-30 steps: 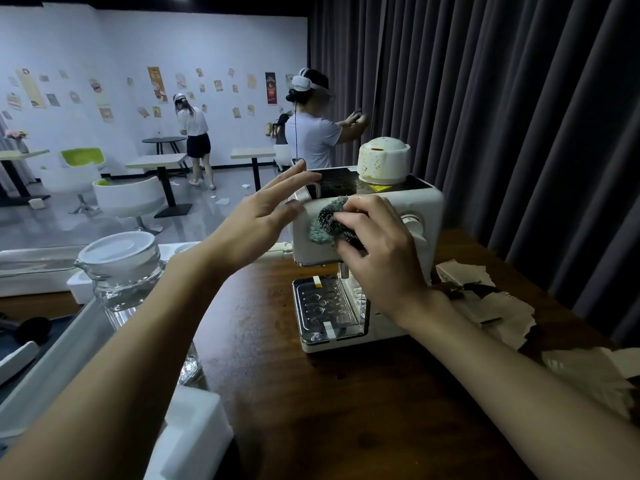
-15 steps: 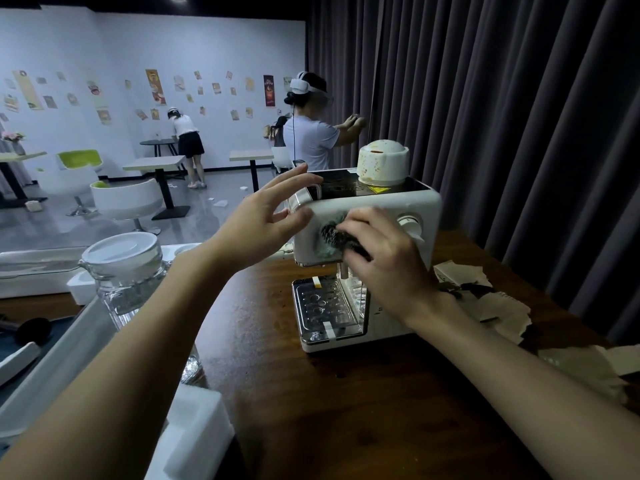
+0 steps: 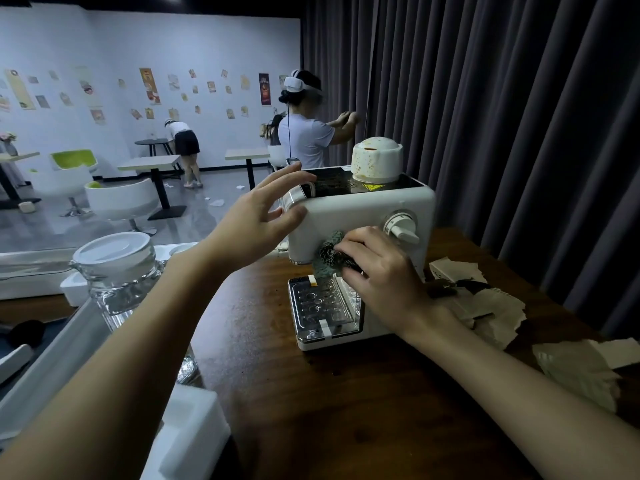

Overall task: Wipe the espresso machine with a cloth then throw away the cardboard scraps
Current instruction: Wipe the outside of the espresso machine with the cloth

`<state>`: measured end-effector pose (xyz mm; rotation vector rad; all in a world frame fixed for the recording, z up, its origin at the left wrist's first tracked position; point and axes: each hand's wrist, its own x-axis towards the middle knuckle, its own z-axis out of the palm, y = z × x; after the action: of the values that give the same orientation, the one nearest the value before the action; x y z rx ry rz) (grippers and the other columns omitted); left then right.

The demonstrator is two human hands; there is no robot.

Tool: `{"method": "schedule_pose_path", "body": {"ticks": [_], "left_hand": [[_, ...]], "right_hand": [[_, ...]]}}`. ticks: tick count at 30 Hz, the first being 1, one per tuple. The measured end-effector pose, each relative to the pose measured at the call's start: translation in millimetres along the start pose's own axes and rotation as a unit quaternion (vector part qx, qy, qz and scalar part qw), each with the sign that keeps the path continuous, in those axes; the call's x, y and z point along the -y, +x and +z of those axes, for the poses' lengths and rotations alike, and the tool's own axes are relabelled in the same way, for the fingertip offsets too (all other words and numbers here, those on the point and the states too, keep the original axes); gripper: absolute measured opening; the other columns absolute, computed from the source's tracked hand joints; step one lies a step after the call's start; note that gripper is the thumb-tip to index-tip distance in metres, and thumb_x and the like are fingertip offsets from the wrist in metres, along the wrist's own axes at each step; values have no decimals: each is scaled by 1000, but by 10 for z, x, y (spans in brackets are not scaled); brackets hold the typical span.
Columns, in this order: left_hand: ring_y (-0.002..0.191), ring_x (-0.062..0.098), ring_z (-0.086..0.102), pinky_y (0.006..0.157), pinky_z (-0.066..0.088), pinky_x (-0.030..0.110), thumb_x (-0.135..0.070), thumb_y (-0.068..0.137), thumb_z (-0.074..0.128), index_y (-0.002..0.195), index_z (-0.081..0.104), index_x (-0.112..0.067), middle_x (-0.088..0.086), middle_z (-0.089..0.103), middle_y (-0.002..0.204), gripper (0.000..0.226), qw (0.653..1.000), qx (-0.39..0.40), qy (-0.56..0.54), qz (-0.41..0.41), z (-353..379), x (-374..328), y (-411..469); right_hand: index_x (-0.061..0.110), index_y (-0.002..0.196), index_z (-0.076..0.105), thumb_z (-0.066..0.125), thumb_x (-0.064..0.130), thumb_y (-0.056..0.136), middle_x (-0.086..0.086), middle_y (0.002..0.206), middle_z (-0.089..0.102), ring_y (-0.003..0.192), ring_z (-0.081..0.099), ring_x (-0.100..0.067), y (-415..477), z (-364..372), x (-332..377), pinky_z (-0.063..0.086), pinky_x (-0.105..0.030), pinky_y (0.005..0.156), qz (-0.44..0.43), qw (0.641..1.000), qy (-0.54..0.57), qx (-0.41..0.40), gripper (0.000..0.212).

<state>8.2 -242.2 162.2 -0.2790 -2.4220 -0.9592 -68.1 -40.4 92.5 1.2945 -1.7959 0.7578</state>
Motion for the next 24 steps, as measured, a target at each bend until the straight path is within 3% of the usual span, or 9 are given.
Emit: {"method": "schedule_pose_path", "body": {"ticks": [5,8,14,19,24], "left_hand": [[145,4,33,116,40,41,-22,102,54,136,50,-38,-13,32,160,38,1000,-4,1,3,16,-18,-8],[144,4,33,116,40,42,-24,102,54,135,49,-39,-13,32,160,37,1000,-4,2,4,19,-24,-12],[142,5,37,112,43,41,-24,101,57,134,51,-39,-12,36,157,37,1000,-12,13,7,23,-35,-3],[137,11,44,103,52,46,-36,95,63,135,55,-27,-6,43,150,42,998,-32,57,18,53,-47,26],[132,12,48,97,55,48,-37,93,67,132,56,-28,-7,46,144,41,995,-43,79,32,73,-38,39]], "right_hand": [[-2,101,68,71,-9,71,-14,97,64,89,59,-31,77,-92,-13,50,-42,81,-16,1000,-18,17,30],[-1,108,66,71,-7,73,-14,101,64,93,59,-31,196,-197,-43,47,-38,86,-4,999,-33,-12,36],[1,104,66,70,-6,72,-11,101,63,97,55,-25,305,-255,-119,45,-35,87,17,997,-23,-73,34],[2,101,68,76,0,71,-11,95,65,89,57,-27,35,-143,-169,40,-38,81,-36,996,-81,-17,31],[5,102,70,74,3,73,-9,97,65,93,59,-28,-67,-154,-211,40,-40,83,-82,990,-111,13,29]]}}
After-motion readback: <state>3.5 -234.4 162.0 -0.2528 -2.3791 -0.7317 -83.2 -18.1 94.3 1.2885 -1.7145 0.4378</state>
